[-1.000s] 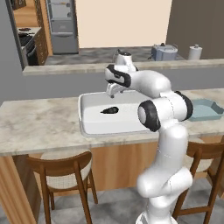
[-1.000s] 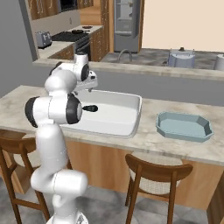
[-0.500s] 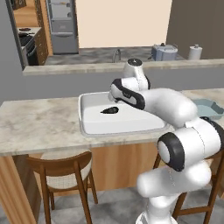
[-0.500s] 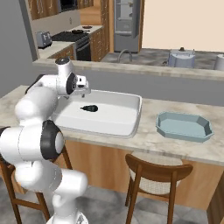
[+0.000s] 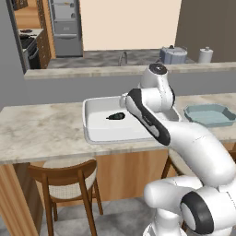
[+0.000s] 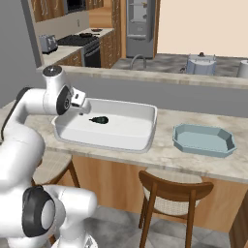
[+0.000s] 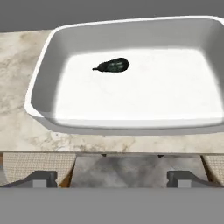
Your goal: Place the cold items (carrot and eggplant) from the fridge in one tupperware on the dining counter. Place the warm items (kebab skewer and hot dog) in the stove area in another tupperware.
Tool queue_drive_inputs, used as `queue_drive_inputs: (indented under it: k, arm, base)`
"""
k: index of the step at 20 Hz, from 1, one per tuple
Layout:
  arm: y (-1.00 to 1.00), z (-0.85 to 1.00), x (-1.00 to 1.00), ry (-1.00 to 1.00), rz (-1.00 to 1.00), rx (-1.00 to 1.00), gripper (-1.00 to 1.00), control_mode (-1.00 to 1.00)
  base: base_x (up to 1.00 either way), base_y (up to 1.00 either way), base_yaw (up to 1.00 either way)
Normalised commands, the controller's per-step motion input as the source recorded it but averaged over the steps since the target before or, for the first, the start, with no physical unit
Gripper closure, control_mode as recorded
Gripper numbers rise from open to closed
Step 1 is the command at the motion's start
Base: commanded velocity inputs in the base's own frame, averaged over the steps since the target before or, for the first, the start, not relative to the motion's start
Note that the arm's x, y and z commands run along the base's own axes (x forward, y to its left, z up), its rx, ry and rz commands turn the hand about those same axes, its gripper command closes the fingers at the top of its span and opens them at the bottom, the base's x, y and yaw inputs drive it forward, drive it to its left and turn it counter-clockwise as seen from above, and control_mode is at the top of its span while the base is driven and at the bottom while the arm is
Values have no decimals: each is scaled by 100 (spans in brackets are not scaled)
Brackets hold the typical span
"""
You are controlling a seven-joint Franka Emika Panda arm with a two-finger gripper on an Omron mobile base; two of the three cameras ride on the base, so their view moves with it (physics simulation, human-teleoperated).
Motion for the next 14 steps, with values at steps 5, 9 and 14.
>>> queue_drive_inputs:
  k: [5,9,14]
  arm:
    - [0,49,-100,0,-23,8,-100,-100]
    - [-4,25,-100,-1,-15,3,-100,-100]
    - [-10,21,-100,-9,-11,0,-100,-100]
  base:
    - [0,0,0]
    - [0,0,0]
    - [0,0,0]
